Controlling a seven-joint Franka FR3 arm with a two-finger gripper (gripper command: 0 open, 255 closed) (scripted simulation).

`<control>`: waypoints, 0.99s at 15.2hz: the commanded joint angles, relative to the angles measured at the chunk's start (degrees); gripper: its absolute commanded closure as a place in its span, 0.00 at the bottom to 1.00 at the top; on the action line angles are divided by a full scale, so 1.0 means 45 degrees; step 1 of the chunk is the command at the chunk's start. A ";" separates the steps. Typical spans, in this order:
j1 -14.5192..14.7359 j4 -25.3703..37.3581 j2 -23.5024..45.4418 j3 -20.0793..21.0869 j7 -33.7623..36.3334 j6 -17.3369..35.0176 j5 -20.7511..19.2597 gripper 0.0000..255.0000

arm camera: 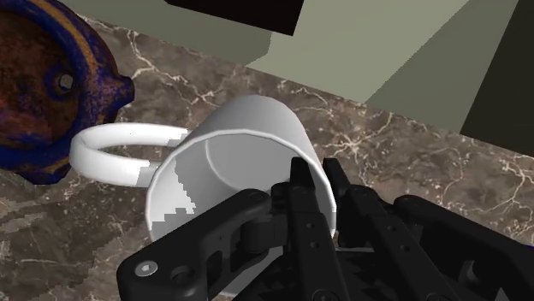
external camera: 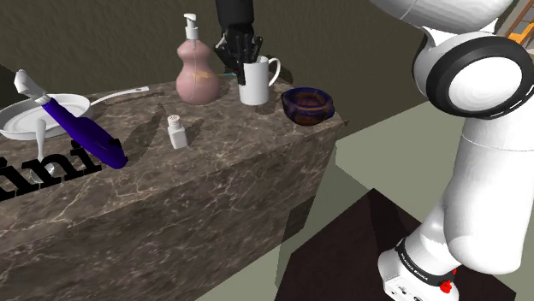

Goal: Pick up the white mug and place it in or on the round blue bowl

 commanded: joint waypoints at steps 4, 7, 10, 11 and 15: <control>0.0434 0.3136 0.1346 -0.0019 0.0051 -0.1801 -0.0344 1.00; -0.0217 0.1845 0.0432 -0.0113 -0.0510 -0.1424 -0.0177 1.00; -0.1092 0.0268 -0.0686 -0.0321 -0.1411 -0.0951 0.0003 1.00; -0.1351 -0.0117 -0.0977 -0.0407 -0.1721 -0.0852 0.0040 1.00; -0.2270 -0.1219 -0.1874 -0.0831 -0.2991 -0.0612 0.0111 1.00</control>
